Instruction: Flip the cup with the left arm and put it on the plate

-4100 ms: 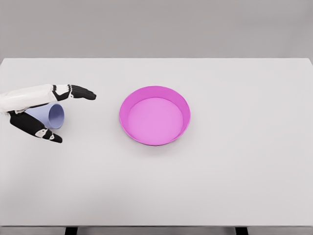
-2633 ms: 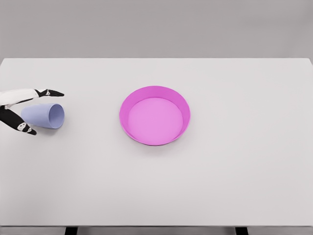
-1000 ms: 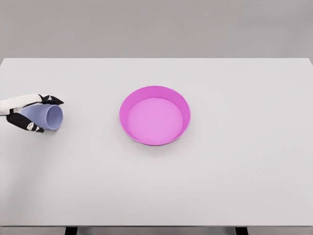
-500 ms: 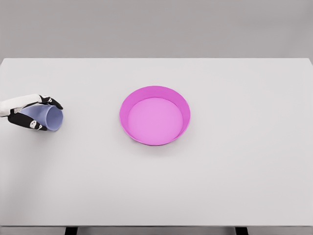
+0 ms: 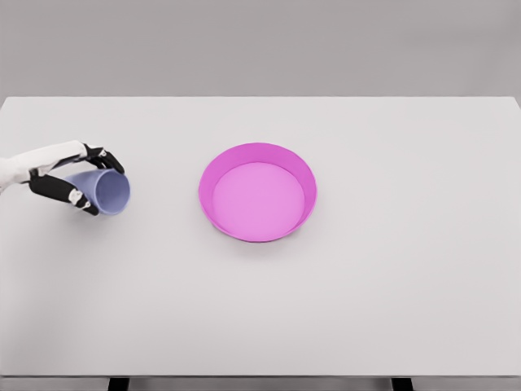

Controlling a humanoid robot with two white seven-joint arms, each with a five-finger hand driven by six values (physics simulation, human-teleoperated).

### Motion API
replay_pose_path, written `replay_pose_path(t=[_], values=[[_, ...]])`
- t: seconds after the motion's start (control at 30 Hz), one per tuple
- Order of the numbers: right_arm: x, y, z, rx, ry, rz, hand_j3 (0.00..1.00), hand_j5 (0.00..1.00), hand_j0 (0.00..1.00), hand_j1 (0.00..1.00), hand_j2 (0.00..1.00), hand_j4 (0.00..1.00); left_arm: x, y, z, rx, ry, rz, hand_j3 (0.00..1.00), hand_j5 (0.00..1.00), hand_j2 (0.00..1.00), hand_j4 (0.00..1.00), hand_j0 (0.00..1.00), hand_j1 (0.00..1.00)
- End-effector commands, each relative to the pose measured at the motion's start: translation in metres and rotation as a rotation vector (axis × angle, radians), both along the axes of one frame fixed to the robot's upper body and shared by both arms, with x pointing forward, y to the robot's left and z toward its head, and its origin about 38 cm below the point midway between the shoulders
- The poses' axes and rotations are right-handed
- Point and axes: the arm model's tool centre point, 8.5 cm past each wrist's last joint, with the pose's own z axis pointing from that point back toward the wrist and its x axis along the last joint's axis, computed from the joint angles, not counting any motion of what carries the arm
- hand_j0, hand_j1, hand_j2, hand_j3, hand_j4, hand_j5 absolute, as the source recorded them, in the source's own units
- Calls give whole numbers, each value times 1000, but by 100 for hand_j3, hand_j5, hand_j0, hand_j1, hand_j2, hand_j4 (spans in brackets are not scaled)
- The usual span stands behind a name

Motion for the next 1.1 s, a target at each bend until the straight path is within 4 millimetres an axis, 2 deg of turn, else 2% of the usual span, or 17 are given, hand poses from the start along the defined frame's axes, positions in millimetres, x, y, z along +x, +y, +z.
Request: replay_pose_path(t=[0.0, 0.07, 0.27, 0.63, 1.07], values=[[0, 0, 0, 0, 0, 0, 100, 100, 100, 100, 100, 100, -3, -13, 10, -84, -1, -30, 58, 58, 58, 58, 58, 58], [0, 0, 0, 0, 0, 0, 100, 100, 100, 100, 100, 100, -2, -21, 19, -120, -15, -52, 58, 58, 58, 58, 58, 58], [0, 0, 0, 0, 0, 0, 100, 100, 100, 100, 100, 100, 7, -67, 17, -309, -5, -114, 58, 58, 58, 58, 58, 58], [0, 0, 0, 0, 0, 0, 100, 100, 100, 100, 100, 100, 11, -95, 35, -504, 9, -170, 58, 58, 58, 58, 58, 58], [0, 0, 0, 0, 0, 0, 100, 100, 100, 100, 100, 100, 15, -162, 27, -701, 47, -268, 58, 58, 58, 58, 58, 58]])
